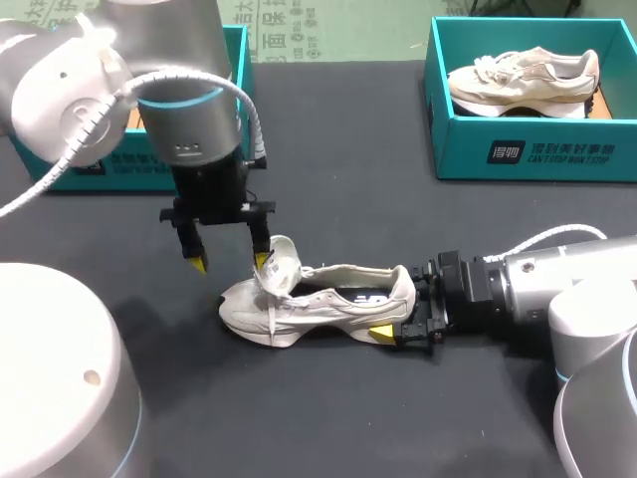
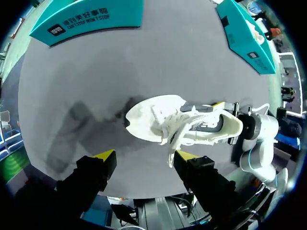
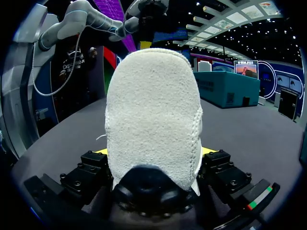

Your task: Take the shoe out of the shoebox, open the shoe tongue, remove and reinsert the insole, then place the shoe into the shoebox

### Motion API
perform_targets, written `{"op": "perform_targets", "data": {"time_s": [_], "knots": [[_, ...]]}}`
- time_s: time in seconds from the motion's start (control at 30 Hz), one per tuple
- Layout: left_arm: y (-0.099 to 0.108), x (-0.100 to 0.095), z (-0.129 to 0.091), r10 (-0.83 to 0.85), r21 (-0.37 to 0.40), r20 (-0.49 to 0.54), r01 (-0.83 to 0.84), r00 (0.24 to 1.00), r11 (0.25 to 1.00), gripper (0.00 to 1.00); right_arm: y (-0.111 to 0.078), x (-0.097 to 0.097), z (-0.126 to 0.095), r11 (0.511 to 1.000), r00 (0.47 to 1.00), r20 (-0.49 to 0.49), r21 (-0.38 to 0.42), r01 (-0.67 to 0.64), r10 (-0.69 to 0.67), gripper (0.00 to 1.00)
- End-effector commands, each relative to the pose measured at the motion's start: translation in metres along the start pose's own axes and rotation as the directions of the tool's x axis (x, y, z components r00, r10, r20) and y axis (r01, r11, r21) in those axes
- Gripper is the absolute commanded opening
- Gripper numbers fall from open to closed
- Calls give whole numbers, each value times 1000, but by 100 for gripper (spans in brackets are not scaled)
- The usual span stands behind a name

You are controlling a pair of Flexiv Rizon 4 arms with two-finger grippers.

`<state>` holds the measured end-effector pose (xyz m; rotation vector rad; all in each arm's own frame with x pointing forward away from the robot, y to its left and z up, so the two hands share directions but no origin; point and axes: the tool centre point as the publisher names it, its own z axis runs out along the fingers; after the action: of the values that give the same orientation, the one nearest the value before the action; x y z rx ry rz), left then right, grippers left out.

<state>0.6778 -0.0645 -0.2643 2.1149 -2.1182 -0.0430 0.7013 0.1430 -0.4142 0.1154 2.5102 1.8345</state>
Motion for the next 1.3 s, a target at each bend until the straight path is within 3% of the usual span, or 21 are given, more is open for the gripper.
{"op": "perform_targets", "data": {"time_s": [0.03, 0.2, 0.3, 0.37, 0.4, 0.43, 0.57, 0.67, 0.73, 1.13, 1.2, 1.23, 1.3], "knots": [[-2, 12, -38, 111, 21, 3, -111, 994, 994, 77, -1, 1, 1, 1000, 1000, 0, 5, -1, 1, 0], [-8, 32, -55, 289, 39, 24, -290, 957, 956, 74, -1, 1, 1, 1000, 1000, 0, 5, -1, 1, 0], [-13, 45, -60, 417, 32, 46, -418, 908, 908, 66, -1, 1, 1, 1000, 1000, 0, 5, -1, 1, 0], [-19, 56, -63, 488, 25, 61, -491, 870, 871, 35, -1, 1, 1, 1000, 1000, 0, 5, -1, 1, 0], [-21, 60, -63, 527, 17, 68, -529, 847, 848, 11, -1, 1, 1, 1000, 1000, 0, 5, -1, 1, 0], [-21, 62, -64, 554, 17, 69, -556, 830, 831, 0, -1, 1, 1, 1000, 1000, 0, 5, -1, 1, 0], [-24, 76, -66, 722, -9, 94, -725, 685, 689, 0, -1, 1, 1, 1000, 1000, 0, 5, -1, 1, 0], [-24, 86, -65, 865, -64, 128, -867, 485, 495, 0, -1, 1, 1, 1000, 1000, 0, 5, -1, 1, 0], [-22, 90, -64, 946, -148, 96, -936, 309, 320, 0, -1, 1, 1, 1000, 1000, 0, 5, -1, 1, 0], [-22, 90, -64, 946, -148, 96, -936, 309, 320, 0, -1, 1, 1, 1000, 1000, 0, 5, -1, 1, 0], [-18, 96, -52, 963, -160, 90, -951, 254, 266, 0, -1, 1, 1, 1000, 1000, 0, 5, -1, 1, 0], [-16, 97, -48, 978, -139, 74, -969, 195, 203, 0, -1, 1, 1, 1000, 1000, 0, 5, -1, 1, 0], [-15, 105, -38, 983, -125, 53, -976, 174, 179, 0, -1, 1, 1, 1000, 1000, 0, 5, -1, 1, 0]]}}
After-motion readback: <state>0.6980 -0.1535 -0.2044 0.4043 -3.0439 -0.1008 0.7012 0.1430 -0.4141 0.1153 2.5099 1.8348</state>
